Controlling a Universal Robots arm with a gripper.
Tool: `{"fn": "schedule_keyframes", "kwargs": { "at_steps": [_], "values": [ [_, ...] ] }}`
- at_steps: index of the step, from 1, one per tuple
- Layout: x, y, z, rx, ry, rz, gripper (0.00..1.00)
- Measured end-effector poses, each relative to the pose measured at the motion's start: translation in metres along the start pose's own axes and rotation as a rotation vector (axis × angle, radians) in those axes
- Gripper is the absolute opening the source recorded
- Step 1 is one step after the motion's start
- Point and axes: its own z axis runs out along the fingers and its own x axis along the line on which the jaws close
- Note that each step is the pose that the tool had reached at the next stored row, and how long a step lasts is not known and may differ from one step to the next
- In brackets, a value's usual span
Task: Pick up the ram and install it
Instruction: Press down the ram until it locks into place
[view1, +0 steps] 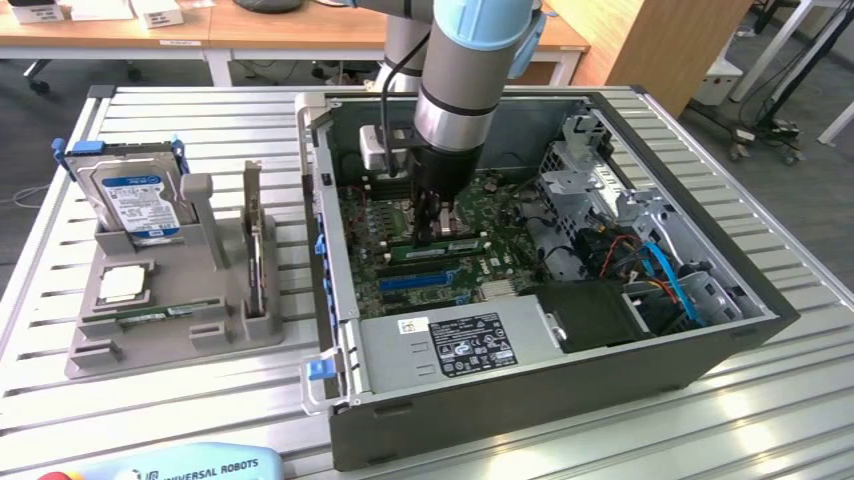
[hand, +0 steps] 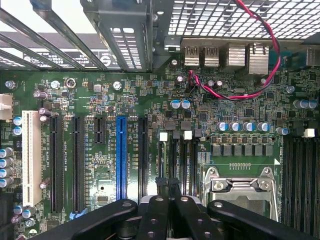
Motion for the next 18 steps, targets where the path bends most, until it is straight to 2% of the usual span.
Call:
{"fn": "schedule_keyframes", "kwargs": {
  "at_steps": [13,18],
  "values": [
    [0.000,-0.0001,-0.0005,0.0011,-0.0014,0.000,0.10],
    [0.000,0.0004,-0.0113,0.0001,-0.0002,0.000,0.10]
  ]
}}
